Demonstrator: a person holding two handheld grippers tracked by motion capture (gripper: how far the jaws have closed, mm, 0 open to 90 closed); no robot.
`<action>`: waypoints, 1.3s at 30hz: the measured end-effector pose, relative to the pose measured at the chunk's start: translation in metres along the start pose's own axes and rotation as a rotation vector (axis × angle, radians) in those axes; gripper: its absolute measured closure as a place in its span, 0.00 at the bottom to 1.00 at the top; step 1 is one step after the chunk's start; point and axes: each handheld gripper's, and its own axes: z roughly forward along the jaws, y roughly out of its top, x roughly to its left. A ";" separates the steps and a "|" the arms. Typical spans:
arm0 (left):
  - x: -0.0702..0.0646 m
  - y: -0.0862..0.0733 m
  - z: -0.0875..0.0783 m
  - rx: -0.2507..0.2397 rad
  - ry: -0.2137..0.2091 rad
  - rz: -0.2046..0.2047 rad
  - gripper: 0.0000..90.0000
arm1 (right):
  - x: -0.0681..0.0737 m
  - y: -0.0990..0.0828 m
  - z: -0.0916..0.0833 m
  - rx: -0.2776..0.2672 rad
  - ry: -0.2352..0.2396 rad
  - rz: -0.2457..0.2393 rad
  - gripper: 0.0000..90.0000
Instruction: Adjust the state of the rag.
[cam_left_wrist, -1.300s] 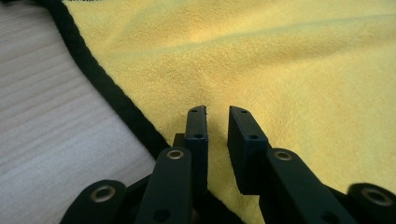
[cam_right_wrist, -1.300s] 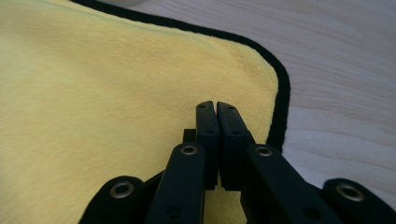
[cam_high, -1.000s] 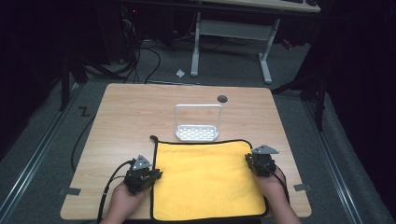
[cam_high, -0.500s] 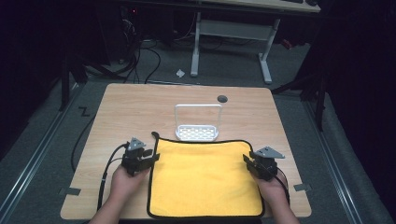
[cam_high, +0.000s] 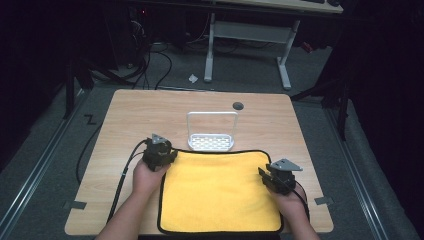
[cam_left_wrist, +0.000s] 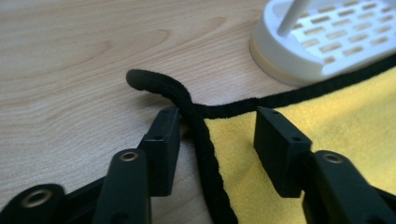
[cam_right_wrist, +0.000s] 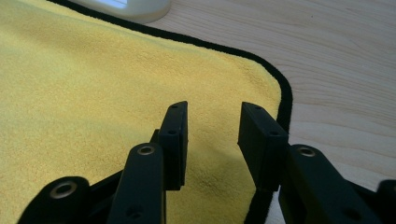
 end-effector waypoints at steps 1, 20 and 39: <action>-0.003 -0.001 0.000 0.001 0.009 0.025 0.69 | 0.000 0.000 0.000 0.000 0.001 0.001 0.69; 0.019 -0.012 -0.011 -0.122 -0.173 -0.127 0.93 | 0.095 0.024 -0.016 -0.089 0.189 -0.163 0.62; 0.021 -0.014 -0.013 -0.140 -0.192 -0.141 0.95 | 0.232 0.035 0.007 0.004 0.414 -0.357 0.58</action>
